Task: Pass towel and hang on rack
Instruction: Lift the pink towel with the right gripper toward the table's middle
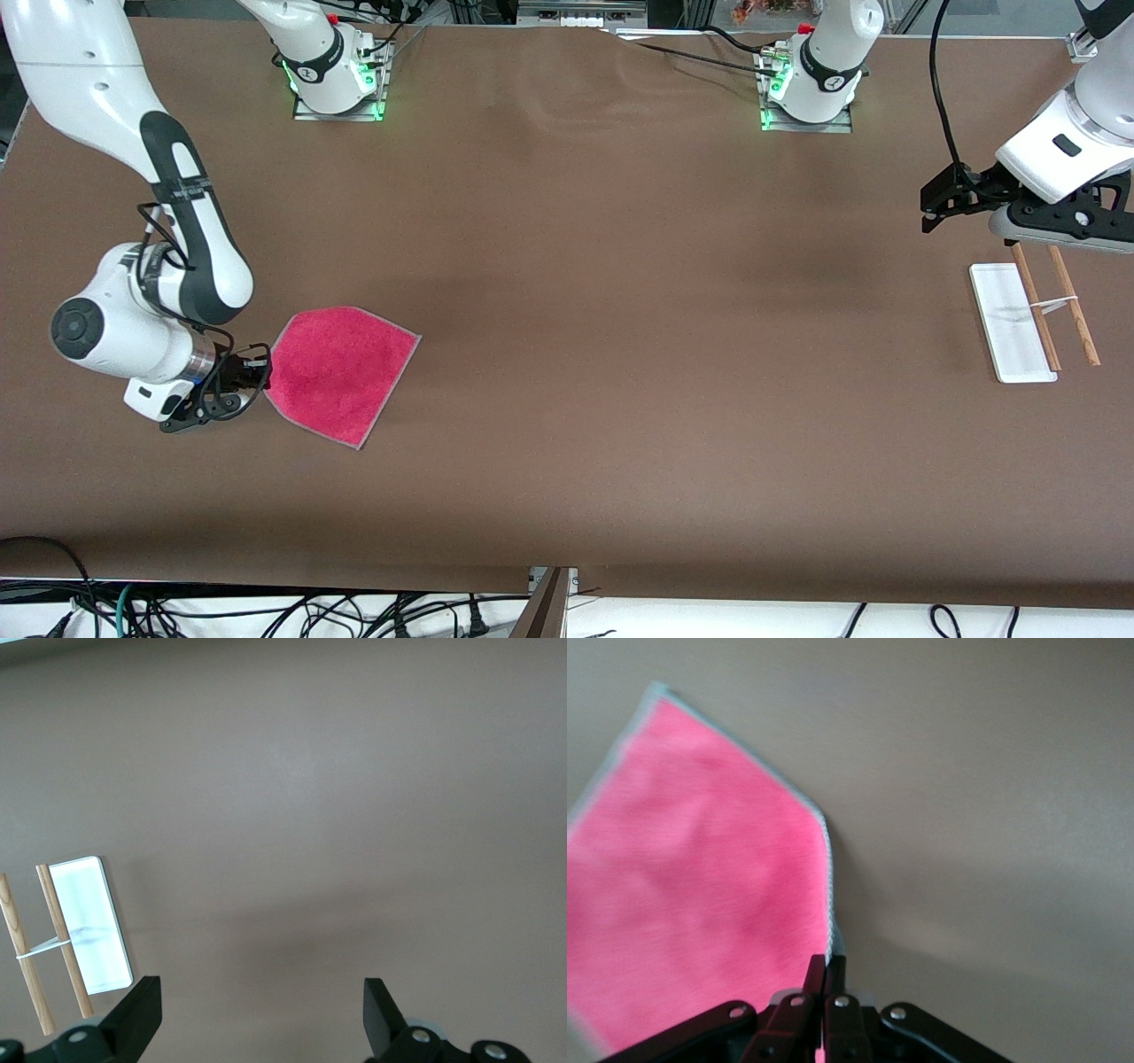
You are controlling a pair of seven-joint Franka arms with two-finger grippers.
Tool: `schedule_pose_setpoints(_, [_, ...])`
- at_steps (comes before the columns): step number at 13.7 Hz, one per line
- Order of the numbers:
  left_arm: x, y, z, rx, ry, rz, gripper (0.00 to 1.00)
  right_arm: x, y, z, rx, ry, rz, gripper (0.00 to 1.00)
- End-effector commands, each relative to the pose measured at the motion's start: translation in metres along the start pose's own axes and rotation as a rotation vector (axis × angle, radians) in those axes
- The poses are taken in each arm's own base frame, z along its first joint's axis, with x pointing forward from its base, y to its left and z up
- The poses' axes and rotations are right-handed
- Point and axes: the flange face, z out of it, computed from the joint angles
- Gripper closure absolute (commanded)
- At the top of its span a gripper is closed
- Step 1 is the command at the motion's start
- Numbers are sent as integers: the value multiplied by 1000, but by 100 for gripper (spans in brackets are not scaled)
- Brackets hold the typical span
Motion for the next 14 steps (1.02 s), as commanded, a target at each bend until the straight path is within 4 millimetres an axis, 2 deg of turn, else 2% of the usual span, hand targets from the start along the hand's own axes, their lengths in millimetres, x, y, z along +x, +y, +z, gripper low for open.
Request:
schedule_pose_setpoints(1, [3,0,-5,-9,1,-8,0,13,-24,-50,50,-61,64,100])
schedule_pose_setpoints(4, [3,0,-5,-9,1,-8,0,21,-62,-96,58,-141,114,100])
schedule_pose_setpoints(9, [3,1,-5,-11,3,-7,0,26,-154,-169,30,-246,203,100])
schedule_pose_setpoints(12, [3,2,-4,-14,-3,5,0,20,-208,-194,2,-301,270,100])
schedule_pose_setpoints(14, [9,13,16,-100,-55,6,0,13,-254,-213,-23,-303,306,100])
